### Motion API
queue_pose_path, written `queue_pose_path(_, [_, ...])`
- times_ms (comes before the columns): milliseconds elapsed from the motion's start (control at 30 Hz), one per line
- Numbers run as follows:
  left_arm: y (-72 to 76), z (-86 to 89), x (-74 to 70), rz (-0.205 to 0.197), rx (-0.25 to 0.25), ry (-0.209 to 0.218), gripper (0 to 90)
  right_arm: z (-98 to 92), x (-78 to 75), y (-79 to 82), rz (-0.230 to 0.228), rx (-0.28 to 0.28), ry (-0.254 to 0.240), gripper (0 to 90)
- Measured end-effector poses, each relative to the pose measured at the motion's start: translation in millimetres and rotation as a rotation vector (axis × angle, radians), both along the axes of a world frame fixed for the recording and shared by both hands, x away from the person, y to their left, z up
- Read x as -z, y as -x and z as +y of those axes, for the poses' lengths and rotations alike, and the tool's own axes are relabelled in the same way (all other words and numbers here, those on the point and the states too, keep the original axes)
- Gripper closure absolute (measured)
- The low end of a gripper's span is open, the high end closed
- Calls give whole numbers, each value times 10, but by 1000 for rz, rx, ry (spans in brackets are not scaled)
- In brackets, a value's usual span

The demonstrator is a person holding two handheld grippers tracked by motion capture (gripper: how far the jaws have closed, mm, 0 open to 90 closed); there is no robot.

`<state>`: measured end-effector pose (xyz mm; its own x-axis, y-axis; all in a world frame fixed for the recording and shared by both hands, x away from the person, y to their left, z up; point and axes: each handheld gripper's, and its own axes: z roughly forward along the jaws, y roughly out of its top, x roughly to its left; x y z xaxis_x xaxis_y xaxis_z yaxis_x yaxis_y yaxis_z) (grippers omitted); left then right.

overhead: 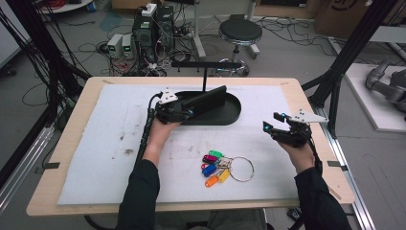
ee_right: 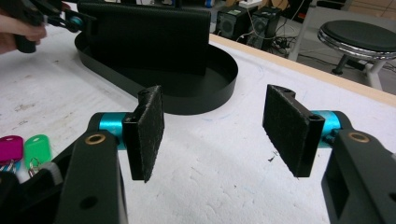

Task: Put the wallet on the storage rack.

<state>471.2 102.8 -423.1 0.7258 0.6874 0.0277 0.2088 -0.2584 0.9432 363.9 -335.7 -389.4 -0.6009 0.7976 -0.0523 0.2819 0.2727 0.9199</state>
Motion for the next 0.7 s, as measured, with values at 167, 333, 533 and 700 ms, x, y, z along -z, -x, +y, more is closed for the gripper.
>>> queue_pose_path(167, [140,19,-123,6,9,7,234,-6,-3,8,-1,0,-1,393])
queue_pose_path(333, [380,77,-236,-52,42,4,234,-16,-7,17,6,-1,-7,392])
queue_pose_path(533, [648,201,-292,-71,44,24,234,-26,-4,14,9,-4,-17,363])
queue_pose_path(700, [980,404,-244,-83,14,-3,237,-8,18,16,7,-17,-7,342])
